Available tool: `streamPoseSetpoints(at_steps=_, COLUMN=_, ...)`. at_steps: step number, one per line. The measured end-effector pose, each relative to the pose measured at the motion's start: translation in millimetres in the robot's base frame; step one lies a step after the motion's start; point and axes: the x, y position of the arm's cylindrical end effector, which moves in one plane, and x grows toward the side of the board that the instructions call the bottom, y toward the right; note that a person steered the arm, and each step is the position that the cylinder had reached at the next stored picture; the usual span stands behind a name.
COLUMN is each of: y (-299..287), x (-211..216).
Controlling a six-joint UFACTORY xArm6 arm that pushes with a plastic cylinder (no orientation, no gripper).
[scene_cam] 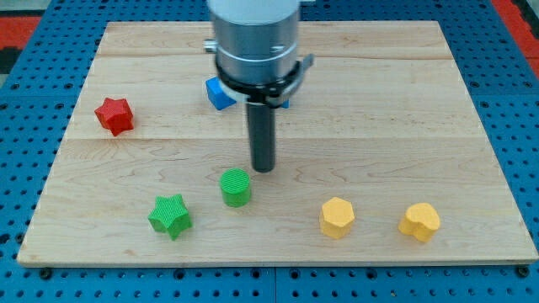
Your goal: Move the blue cube closer to the blue triangle
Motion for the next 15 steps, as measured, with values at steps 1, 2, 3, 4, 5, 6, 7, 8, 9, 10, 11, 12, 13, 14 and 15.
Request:
streamPoseSetpoints(at_steps=1, y=5.0, x=5.0)
streamPoseSetpoints(at_steps=2, y=-40.4, x=12.9)
streamPoseSetpoints(at_steps=3, y=-53.6, x=12.9)
streamPoseSetpoints(at_steps=4, y=-27.3, x=6.0)
streamPoseSetpoints(at_steps=5, y=-18.6, x=22.7)
streamPoseSetpoints(at_steps=6, y=-17.0, x=14.1)
streamPoseSetpoints(at_steps=7, y=29.3, x=-25.8)
streamPoseSetpoints(at_steps=8, y=46.1, x=-40.4)
streamPoseSetpoints(at_steps=9, y=1.1, x=-43.3)
streamPoseSetpoints(at_steps=10, y=-40.3, x=-88.3)
streamPoseSetpoints(at_steps=11, y=-107.8, x=-107.2)
streamPoseSetpoints(at_steps=12, y=-149.0, x=-112.7)
streamPoseSetpoints(at_steps=13, y=-143.7, x=-144.7)
streamPoseSetpoints(at_steps=14, y=-79.6, x=-133.6)
streamPoseSetpoints(at_steps=15, y=4.9, x=-122.3)
